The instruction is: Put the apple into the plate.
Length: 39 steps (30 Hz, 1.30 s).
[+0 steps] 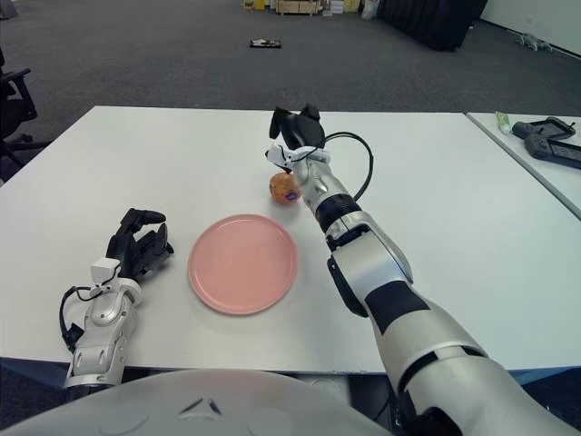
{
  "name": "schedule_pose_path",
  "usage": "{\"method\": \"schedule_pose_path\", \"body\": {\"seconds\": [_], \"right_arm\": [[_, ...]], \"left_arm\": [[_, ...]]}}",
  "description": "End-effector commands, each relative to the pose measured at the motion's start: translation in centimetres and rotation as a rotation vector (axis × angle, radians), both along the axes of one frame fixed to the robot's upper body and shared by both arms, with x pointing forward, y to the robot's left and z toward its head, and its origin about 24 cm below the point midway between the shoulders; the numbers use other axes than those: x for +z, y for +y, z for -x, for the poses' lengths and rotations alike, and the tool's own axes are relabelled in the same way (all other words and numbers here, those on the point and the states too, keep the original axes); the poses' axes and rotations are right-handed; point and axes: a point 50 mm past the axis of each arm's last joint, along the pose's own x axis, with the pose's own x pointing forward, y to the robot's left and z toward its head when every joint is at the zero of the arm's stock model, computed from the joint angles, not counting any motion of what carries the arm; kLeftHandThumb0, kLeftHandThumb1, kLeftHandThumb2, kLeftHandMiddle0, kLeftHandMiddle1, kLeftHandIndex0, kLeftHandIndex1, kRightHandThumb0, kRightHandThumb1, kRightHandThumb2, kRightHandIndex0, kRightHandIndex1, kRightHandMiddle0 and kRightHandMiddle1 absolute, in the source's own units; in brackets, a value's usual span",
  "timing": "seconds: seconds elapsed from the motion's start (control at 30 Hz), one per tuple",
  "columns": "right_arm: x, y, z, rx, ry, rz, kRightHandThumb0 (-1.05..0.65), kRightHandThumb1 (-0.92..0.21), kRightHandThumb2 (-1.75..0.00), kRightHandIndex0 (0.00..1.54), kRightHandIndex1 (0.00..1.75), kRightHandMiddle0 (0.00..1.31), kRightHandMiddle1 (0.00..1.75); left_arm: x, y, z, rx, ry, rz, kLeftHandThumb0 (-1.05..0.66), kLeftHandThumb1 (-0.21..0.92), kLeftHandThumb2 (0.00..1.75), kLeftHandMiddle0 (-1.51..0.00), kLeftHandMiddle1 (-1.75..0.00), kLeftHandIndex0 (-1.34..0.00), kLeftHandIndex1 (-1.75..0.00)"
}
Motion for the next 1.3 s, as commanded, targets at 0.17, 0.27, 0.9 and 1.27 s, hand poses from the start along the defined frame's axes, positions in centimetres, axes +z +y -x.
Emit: {"method": "schedule_pose_path", "body": {"seconds": [0.17, 0.27, 0.9, 1.27], "right_arm": [[2.9, -0.2, 1.7, 0.09, -0.111, -0.114, 0.0, -0.03, -1.63, 0.85, 1.67, 0.6, 1.75], [3.4, -0.2, 2.2, 0.101, -0.124, -0.128, 0.0, -0.02, -1.63, 0.86, 1.67, 0.6, 1.75], [1.4, -1.4, 2.5, 0.174, 0.035, -0.003, -0.01, -0.2, -1.4, 0.72, 1.73, 0.56, 1.58], [-0.9, -2.2, 1.6, 0.196, 0.218, 0.101, -0.72, -0.46, -0.72, 0.01, 0.09, 0.01, 0.4]], "left_arm": [[0.3, 0.0, -0.5, -0.008, -0.009, -0.007, -0.38, 0.72, 0.81, -0.79, -1.75, -0.32, -1.75], [0.3, 0.0, -0.6, -0.007, -0.018, -0.005, -0.38, 0.72, 0.81, -0.79, -1.75, -0.31, -1.75], [0.2, -0.1, -0.7, -0.011, -0.017, -0.01, -0.38, 0.71, 0.82, -0.79, -1.75, -0.32, -1.75], [0.3, 0.0, -0.5, -0.013, -0.033, -0.007, -0.38, 0.71, 0.82, -0.8, -1.75, -0.32, -1.75]]}}
